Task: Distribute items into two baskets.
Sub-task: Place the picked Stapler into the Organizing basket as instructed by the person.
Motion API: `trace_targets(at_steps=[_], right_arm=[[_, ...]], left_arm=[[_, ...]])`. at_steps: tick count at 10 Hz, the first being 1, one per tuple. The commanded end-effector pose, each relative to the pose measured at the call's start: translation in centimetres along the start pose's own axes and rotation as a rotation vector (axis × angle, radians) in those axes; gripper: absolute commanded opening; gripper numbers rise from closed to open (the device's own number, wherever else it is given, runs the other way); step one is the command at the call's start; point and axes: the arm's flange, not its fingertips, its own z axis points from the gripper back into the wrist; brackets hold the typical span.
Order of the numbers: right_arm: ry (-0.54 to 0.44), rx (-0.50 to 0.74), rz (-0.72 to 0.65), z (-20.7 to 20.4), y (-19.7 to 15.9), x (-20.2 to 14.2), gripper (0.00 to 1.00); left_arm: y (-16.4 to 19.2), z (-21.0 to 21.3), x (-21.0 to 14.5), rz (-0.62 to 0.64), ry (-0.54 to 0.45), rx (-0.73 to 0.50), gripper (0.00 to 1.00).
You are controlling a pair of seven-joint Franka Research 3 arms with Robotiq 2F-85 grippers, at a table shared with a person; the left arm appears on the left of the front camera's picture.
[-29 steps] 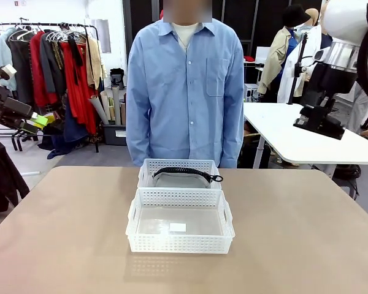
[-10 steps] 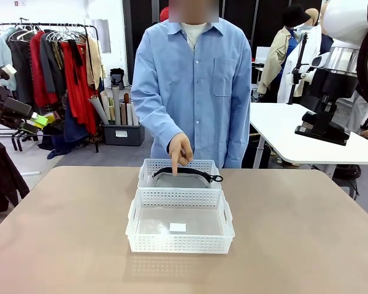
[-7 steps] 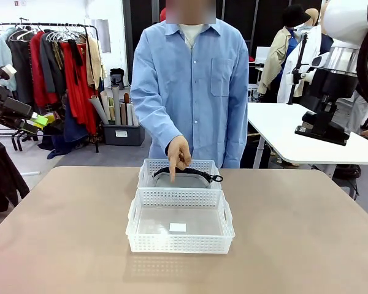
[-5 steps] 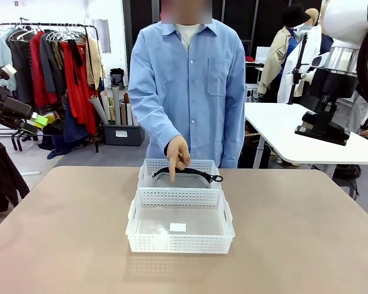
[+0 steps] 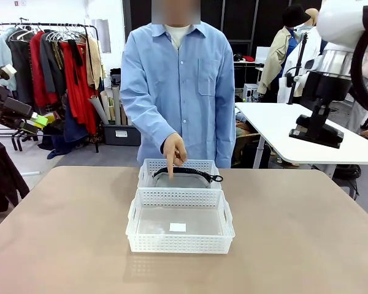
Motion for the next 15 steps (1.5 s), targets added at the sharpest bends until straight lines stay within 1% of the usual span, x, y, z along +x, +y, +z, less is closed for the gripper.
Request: trace_targets(at_steps=[1, 6, 10, 13, 15], right_arm=[[0.015, -0.051, 0.045, -1.7, 3.0, 1.8, 0.0], [0.012, -0.092, 0.225, -4.9, 9.5, 6.4, 0.0], [0.016, -0.09, 0.369, -7.5, 13.6, 10.1, 0.0], [0.017, -0.075, 0.448, -9.6, 15.4, 13.2, 0.0], [0.028, -0.071, 0.484, -11.9, 16.5, 15.5, 0.0]], left_arm=[[-0.1, 0.1, -0.1, -0.007, 0.011, 0.004, 1.0], [-0.1, 0.1, -0.1, -0.007, 0.011, 0.004, 1.0], [-0.1, 0.1, -0.1, -0.007, 0.011, 0.004, 1.0], [-0.1, 0.1, -0.1, -0.007, 0.011, 0.004, 1.0], [-0.1, 0.1, -0.1, -0.007, 0.011, 0.004, 1.0]])
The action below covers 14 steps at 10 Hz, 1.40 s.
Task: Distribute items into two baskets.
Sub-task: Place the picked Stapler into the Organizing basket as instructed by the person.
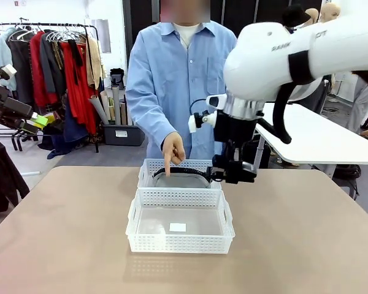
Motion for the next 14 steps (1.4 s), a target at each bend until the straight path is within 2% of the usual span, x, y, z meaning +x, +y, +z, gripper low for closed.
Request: trace_targets(at_steps=[1, 6, 9, 14], right_arm=[[-0.008, -0.012, 0.053, -1.3, -0.8, 1.7, 0.0], [-0.043, 0.026, 0.149, -5.9, -0.9, 5.3, 0.0], [-0.066, 0.06, 0.164, -8.5, -2.3, 6.7, 0.0], [-0.033, 0.077, 0.159, -12.4, -4.0, 7.9, 0.0]], left_arm=[[-0.1, 0.1, -0.1, -0.007, 0.011, 0.004, 1.0], [-0.1, 0.1, -0.1, -0.007, 0.011, 0.004, 1.0], [-0.1, 0.1, -0.1, -0.007, 0.011, 0.004, 1.0], [-0.1, 0.1, -0.1, -0.007, 0.011, 0.004, 1.0]])
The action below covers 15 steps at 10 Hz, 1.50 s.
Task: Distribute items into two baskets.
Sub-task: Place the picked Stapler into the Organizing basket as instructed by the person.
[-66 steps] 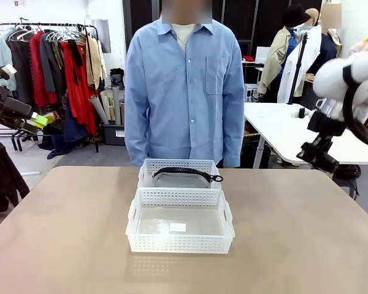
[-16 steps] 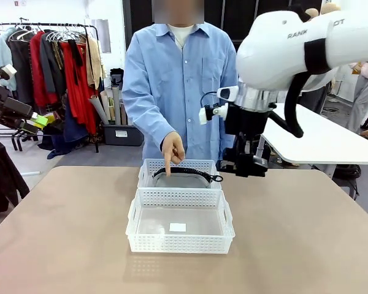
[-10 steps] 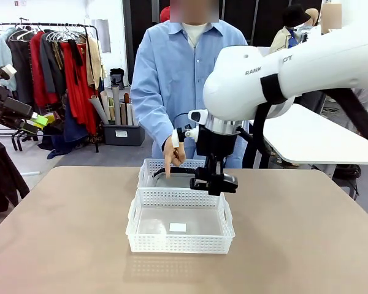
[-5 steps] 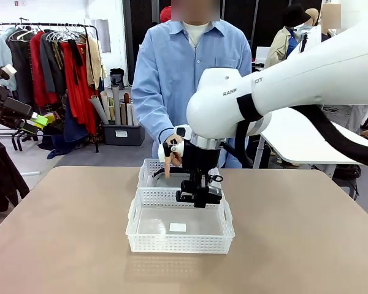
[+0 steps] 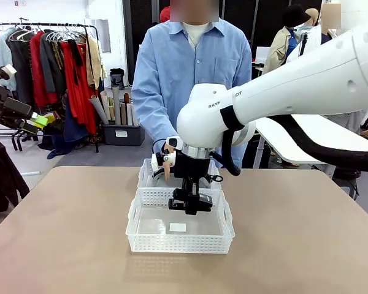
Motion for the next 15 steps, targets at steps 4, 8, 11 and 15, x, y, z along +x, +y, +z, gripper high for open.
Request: trace_targets(at_steps=[4, 8, 11, 15], right_arm=[[0.033, -0.007, 0.019, -2.5, -1.2, -0.2, 0.0], [0.068, 0.049, 0.034, -5.3, -1.9, 0.2, 0.0], [0.073, 0.092, 0.038, -6.7, -2.4, -0.1, 0.0], [0.085, 0.111, 0.047, -7.2, -2.6, -0.1, 0.3]], left_arm=[[-0.1, 0.1, -0.1, -0.007, 0.011, 0.004, 1.0], [-0.1, 0.1, -0.1, -0.007, 0.011, 0.004, 1.0], [-0.1, 0.1, -0.1, -0.007, 0.011, 0.004, 1.0], [-0.1, 0.1, -0.1, -0.007, 0.011, 0.004, 1.0]])
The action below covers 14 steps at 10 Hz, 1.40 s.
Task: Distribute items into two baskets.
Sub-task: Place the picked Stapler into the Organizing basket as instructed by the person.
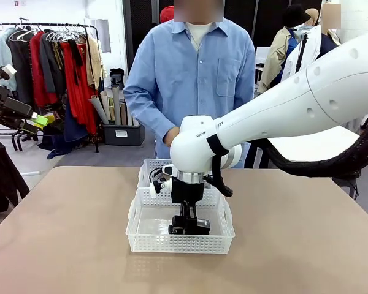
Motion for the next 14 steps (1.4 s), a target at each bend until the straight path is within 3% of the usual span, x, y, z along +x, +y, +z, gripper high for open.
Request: trace_targets(at_steps=[1, 3, 4, 9, 14], right_arm=[[0.018, -0.01, 0.027, 0.8, -0.4, 0.0, 0.49], [0.02, 0.006, 0.023, 0.9, -0.4, 0.0, 0.87], [0.025, -0.001, 0.021, 1.5, -0.3, -0.1, 1.0], [0.019, -0.09, 0.061, 6.9, 1.9, -0.6, 1.0], [0.026, -0.078, 0.101, 9.2, 3.7, -0.8, 1.0]], left_arm=[[-0.1, 0.1, -0.1, -0.007, 0.011, 0.004, 1.0], [-0.1, 0.1, -0.1, -0.007, 0.011, 0.004, 1.0], [-0.1, 0.1, -0.1, -0.007, 0.011, 0.004, 1.0], [-0.1, 0.1, -0.1, -0.007, 0.011, 0.004, 1.0], [-0.1, 0.1, -0.1, -0.007, 0.011, 0.004, 1.0]])
